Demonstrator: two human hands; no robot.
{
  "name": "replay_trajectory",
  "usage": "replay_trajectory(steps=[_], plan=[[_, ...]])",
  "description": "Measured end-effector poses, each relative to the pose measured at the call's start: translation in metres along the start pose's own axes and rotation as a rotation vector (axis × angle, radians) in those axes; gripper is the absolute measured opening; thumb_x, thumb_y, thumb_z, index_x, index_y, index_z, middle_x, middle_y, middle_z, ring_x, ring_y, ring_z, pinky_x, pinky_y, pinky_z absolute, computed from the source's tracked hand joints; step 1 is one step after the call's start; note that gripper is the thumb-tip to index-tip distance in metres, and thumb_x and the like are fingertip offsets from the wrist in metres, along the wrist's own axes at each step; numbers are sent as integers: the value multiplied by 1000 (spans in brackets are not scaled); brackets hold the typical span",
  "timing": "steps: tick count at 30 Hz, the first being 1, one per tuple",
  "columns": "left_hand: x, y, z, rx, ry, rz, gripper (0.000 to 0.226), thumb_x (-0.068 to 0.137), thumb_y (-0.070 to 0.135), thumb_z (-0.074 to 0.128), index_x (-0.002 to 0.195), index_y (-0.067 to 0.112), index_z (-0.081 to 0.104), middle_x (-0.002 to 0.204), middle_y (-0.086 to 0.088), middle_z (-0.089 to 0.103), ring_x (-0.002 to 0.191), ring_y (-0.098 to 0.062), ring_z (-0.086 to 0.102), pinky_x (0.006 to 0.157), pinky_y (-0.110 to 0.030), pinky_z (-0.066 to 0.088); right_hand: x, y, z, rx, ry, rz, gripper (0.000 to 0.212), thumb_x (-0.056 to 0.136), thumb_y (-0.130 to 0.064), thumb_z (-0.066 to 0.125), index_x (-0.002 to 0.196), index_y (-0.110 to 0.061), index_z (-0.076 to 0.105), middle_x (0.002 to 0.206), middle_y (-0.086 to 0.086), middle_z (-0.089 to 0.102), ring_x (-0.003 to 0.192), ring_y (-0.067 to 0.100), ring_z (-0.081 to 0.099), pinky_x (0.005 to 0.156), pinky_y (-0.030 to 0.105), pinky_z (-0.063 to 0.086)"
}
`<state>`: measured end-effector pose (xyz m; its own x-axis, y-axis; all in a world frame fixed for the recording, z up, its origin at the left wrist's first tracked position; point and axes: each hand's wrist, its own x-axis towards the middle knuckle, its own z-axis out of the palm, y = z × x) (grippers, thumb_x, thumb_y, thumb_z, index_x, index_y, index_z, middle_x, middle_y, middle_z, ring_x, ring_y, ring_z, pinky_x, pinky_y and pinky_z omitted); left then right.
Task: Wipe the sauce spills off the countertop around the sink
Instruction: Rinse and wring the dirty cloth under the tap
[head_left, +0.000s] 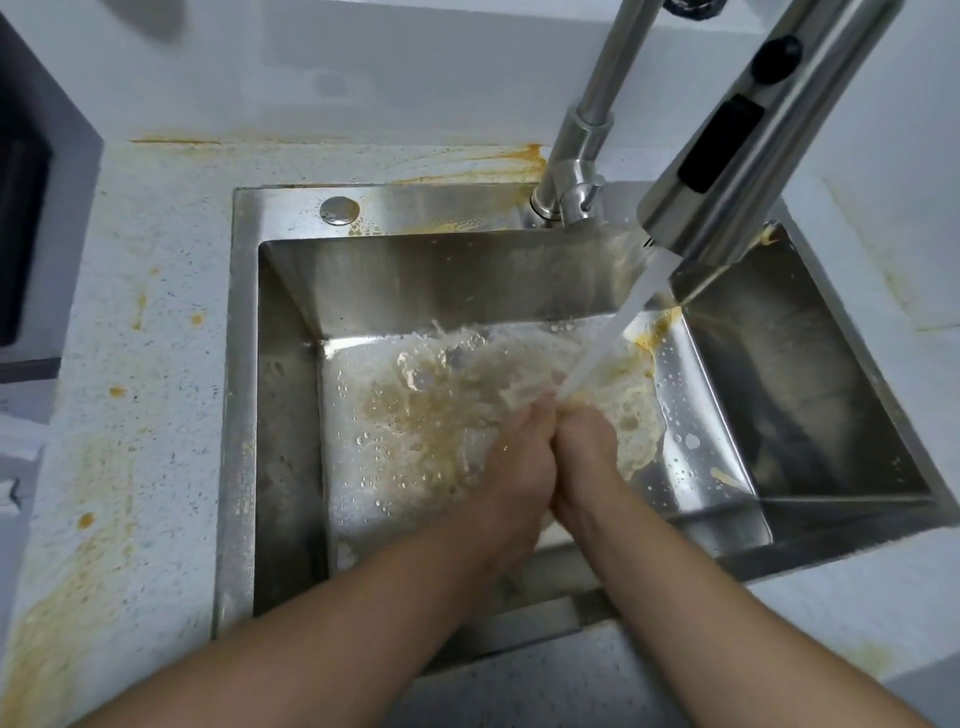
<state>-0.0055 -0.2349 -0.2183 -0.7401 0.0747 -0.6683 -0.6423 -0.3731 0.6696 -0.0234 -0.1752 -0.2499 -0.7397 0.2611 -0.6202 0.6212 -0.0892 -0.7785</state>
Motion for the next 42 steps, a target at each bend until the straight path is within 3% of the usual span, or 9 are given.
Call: replay_trajectory(steps=[3, 9, 14, 18, 24, 28, 33, 39, 42], plan=[[8, 10, -10, -41, 17, -23, 37, 109, 28, 40, 102, 6, 68, 116, -22, 68, 117, -31, 64, 103, -42, 49, -17, 21, 8, 92, -154, 49, 45, 93, -44, 50, 122, -17, 72, 120, 3, 74, 117, 16, 68, 104, 36, 51], [1, 7, -22, -51, -42, 31, 32, 107, 17, 44, 98, 6, 73, 83, -7, 76, 72, -16, 71, 66, -31, 58, -13, -15, -22, 19, -106, -224, 41, 98, 4, 49, 79, -19, 78, 85, 17, 73, 80, 31, 68, 71, 41, 57], [21, 16, -53, 229, 5, 130, 20, 104, 14, 52, 100, 8, 71, 78, -13, 73, 56, -24, 67, 49, -32, 50, -15, -28, -35, -182, -369, -112, 28, 97, -12, 69, 72, -23, 74, 82, 18, 74, 71, 37, 73, 66, 43, 63], [31, 21, -62, 125, -112, 61, 36, 92, -5, 64, 122, 14, 67, 112, -16, 71, 93, -30, 72, 72, -35, 60, -7, -33, -45, -212, -353, -78, 24, 91, 13, 64, 95, -10, 68, 95, 15, 77, 85, 31, 77, 73, 41, 65], [31, 26, -62, 235, -238, -49, 35, 81, 9, 79, 115, 7, 70, 103, -14, 77, 90, -31, 75, 79, -44, 60, 1, -34, -41, -77, -233, -125, 27, 91, 2, 70, 110, 11, 54, 103, 33, 71, 91, 51, 71, 80, 59, 60], [30, 35, -59, 306, -206, -56, 20, 84, 16, 78, 103, 11, 76, 95, -12, 78, 84, -29, 74, 74, -41, 58, 0, -30, -33, 29, -134, -142, 22, 91, 6, 67, 89, -9, 51, 68, 5, 66, 57, 24, 66, 50, 36, 55], [24, 39, -49, 231, -176, -88, 26, 103, 37, 52, 110, 24, 74, 106, -12, 75, 90, -32, 72, 75, -47, 60, -5, -34, -24, 85, -132, -142, 23, 97, -4, 61, 119, 2, 63, 101, 20, 75, 89, 32, 75, 77, 42, 61], [23, 37, -30, -168, -109, -134, 22, 102, 20, 49, 91, 23, 67, 85, -7, 64, 70, -7, 61, 72, -29, 47, -11, -26, -17, -208, -42, -255, 38, 96, -29, 67, 96, 8, 58, 78, 24, 64, 65, 26, 59, 54, 33, 48], [12, 37, -12, -352, -94, -96, 27, 108, 25, 45, 121, 17, 67, 105, -6, 71, 85, -16, 69, 81, -34, 56, -19, -18, -4, -282, 50, -267, 32, 101, -35, 58, 84, -9, 66, 75, 5, 71, 69, 18, 68, 58, 31, 53]])
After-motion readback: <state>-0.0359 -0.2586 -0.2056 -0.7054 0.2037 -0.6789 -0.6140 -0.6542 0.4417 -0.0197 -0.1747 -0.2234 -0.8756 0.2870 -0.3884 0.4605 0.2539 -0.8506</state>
